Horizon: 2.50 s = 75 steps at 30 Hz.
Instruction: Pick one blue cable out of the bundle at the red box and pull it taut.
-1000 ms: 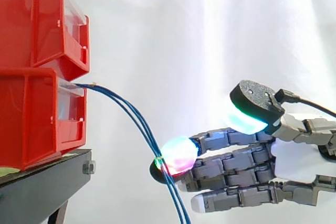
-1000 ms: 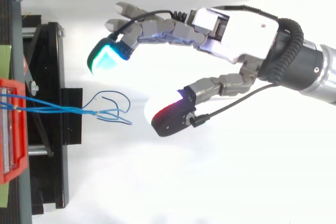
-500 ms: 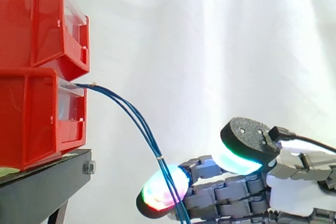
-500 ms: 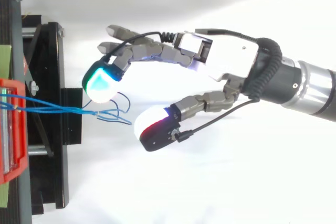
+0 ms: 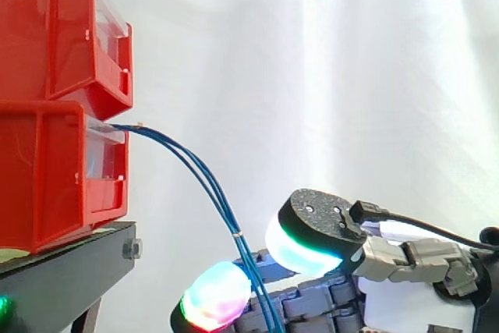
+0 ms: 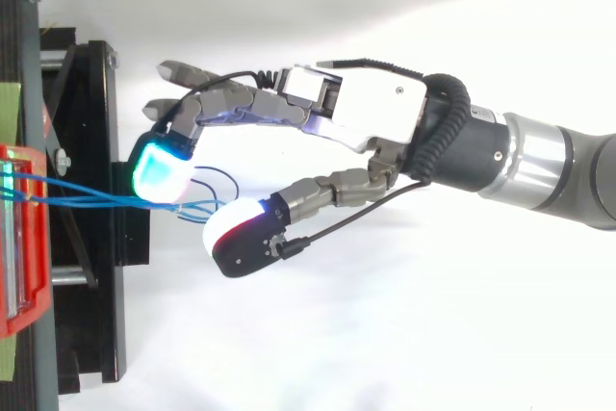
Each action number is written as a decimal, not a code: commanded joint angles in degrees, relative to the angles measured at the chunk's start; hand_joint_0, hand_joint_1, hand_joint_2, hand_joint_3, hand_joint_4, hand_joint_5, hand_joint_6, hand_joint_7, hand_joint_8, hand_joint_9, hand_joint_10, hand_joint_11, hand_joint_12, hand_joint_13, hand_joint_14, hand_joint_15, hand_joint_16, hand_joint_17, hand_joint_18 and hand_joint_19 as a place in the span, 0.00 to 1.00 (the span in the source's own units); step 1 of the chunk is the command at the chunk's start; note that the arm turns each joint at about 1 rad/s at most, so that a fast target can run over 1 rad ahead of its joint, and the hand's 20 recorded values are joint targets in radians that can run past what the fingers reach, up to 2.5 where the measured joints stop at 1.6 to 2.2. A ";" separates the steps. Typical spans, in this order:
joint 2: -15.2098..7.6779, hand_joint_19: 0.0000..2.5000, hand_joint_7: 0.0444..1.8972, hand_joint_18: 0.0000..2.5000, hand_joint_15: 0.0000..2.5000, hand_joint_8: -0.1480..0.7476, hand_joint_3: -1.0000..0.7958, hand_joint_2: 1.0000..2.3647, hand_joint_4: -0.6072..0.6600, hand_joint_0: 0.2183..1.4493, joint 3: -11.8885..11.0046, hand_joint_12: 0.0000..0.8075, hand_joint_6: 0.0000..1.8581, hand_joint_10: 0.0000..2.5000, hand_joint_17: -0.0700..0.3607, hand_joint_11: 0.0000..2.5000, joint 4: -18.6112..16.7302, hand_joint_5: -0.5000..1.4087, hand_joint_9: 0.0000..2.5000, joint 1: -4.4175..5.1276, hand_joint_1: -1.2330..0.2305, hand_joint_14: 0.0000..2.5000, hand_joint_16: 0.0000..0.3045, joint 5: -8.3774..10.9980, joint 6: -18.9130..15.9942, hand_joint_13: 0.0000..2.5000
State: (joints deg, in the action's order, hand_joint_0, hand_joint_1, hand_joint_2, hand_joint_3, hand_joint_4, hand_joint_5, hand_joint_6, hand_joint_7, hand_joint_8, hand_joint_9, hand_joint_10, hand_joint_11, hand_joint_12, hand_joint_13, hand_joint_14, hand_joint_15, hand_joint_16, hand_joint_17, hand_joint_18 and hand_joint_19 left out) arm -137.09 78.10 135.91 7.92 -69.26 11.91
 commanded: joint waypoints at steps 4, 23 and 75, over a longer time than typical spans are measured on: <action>-0.02 0.04 0.57 0.00 0.00 0.51 0.33 0.01 0.76 0.31 -1.99 0.42 0.27 0.00 0.44 0.02 0.32 0.19 0.14 -0.10 0.39 0.00 0.18 -0.09 -0.49 0.00; -0.02 0.04 0.55 0.00 0.00 0.51 0.37 0.01 0.70 0.33 -3.13 0.43 0.33 0.00 0.44 0.03 1.37 0.19 0.14 -0.28 0.38 0.00 0.18 -0.18 -0.49 0.00; 0.33 0.06 0.42 0.02 0.00 0.52 0.36 0.01 0.68 0.28 -3.22 0.44 0.46 0.00 0.45 0.06 3.22 0.16 0.15 -1.86 0.38 0.00 0.18 -4.48 -0.31 0.01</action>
State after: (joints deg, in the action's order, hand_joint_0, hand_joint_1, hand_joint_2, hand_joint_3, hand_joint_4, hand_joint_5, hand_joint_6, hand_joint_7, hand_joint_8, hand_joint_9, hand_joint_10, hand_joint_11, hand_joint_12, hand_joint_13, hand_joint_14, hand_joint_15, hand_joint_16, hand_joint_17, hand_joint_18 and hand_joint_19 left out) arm -136.91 74.91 139.13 6.20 -73.49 11.53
